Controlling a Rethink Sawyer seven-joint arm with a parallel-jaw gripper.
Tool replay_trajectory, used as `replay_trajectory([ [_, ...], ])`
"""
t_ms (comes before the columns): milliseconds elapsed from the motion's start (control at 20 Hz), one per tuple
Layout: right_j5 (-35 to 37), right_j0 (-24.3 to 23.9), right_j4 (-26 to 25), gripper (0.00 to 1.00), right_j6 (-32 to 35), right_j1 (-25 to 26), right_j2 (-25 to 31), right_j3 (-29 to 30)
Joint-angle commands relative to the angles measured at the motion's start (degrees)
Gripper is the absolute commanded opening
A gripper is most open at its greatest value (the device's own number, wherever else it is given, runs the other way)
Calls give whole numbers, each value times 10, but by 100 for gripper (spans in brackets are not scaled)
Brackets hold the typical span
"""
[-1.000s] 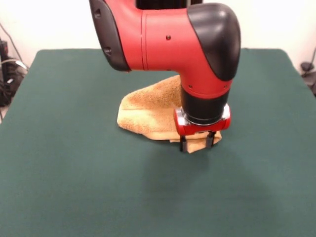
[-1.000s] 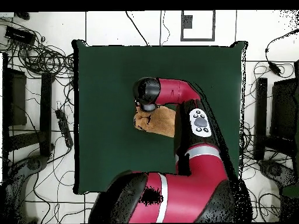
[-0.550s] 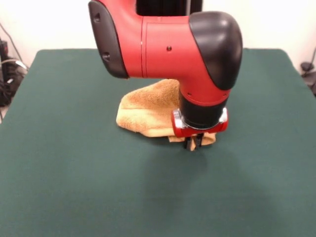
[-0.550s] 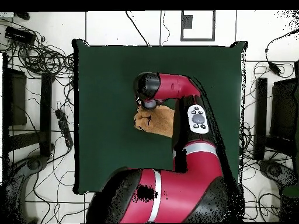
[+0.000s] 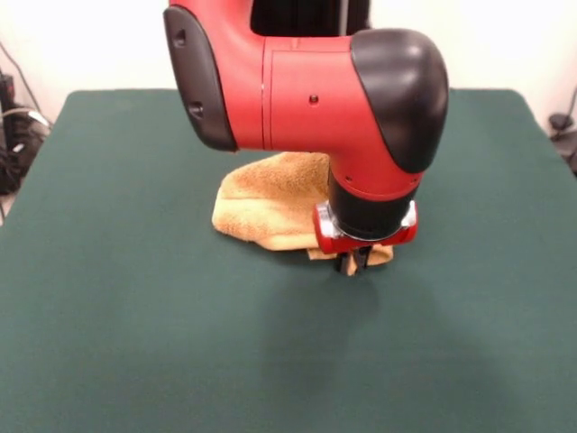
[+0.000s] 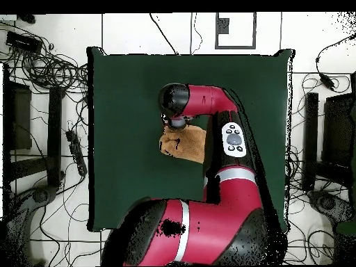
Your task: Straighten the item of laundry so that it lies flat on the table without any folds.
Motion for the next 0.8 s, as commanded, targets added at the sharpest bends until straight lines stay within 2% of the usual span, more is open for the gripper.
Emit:
replay_trajectory([
  [50,-42,9,-50,0,-10,-6,2,78],
  [250,-90,-15,-44,0,-28,-91,18,154],
  [450,-104,-27,-40,0,-35,-152,29,201],
  [550,-103,-24,-35,0,-23,-165,33,208],
  [800,-103,-15,-36,0,6,-158,40,198],
])
